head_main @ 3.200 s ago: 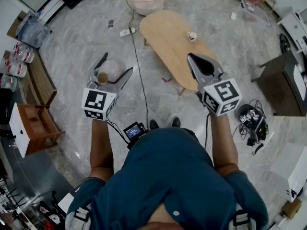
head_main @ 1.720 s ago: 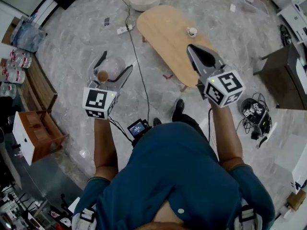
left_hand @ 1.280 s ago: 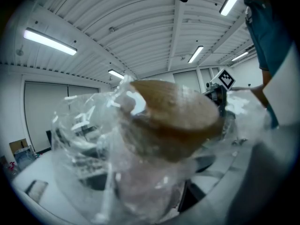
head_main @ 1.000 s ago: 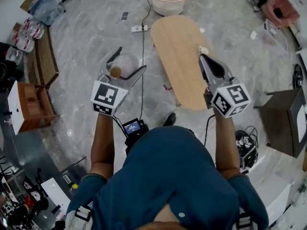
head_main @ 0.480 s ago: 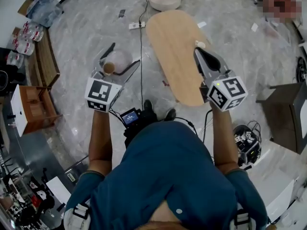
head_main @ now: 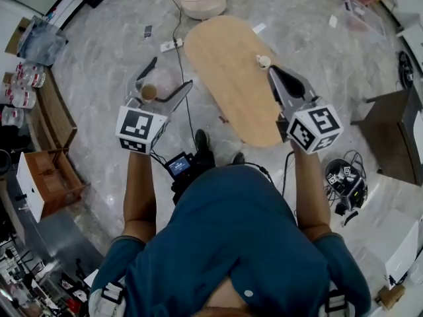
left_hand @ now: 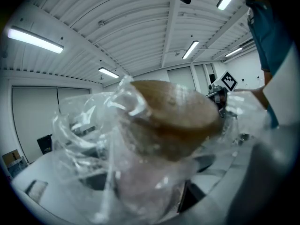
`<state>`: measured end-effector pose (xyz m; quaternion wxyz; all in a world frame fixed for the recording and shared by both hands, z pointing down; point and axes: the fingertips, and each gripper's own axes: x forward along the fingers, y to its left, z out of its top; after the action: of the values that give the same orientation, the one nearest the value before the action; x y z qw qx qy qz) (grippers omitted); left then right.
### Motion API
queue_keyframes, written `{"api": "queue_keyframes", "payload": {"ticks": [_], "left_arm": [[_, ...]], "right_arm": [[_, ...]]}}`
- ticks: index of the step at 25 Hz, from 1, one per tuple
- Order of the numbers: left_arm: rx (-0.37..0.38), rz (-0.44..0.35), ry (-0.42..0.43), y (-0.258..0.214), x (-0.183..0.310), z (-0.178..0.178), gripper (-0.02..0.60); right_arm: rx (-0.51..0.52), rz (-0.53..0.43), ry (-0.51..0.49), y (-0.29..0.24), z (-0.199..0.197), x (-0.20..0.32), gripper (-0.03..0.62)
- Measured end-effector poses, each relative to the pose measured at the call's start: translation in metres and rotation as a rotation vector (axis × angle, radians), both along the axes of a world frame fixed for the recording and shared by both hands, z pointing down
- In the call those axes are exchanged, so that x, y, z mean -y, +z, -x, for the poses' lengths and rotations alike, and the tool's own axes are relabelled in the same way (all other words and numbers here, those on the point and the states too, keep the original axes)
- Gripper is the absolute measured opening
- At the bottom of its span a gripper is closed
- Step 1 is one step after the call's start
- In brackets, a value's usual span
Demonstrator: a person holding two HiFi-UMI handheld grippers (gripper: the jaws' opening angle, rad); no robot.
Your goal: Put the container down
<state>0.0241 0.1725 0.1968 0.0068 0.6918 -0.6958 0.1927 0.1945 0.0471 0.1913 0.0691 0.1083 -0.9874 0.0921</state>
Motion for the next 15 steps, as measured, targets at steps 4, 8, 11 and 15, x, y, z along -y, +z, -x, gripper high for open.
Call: {"api": "queue_keyframes", "payload": {"ticks": [4, 8, 11, 15], "left_arm": [[0.001, 0.003, 0.037, 0.001, 0.014, 0.032, 0.411], [-0.007, 0.000, 0.077, 0.001, 0.033, 0.060, 0.411], [-0.011, 0.001, 0.117, 0.002, 0.050, 0.078, 0.411], [-0.019, 0.007, 0.166, 0.005, 0.070, 0.102, 0.411]], "right_arm": [[-0.002, -0.006, 0.042, -0.001, 0.024, 0.008, 0.011], [-0.008, -0.003, 0.089, -0.001, 0.045, 0.018, 0.011], [-0.011, -0.002, 0.129, -0.003, 0.059, 0.028, 0.011], [-0.022, 0.001, 0.183, -0.001, 0.074, 0.039, 0.011]]}}
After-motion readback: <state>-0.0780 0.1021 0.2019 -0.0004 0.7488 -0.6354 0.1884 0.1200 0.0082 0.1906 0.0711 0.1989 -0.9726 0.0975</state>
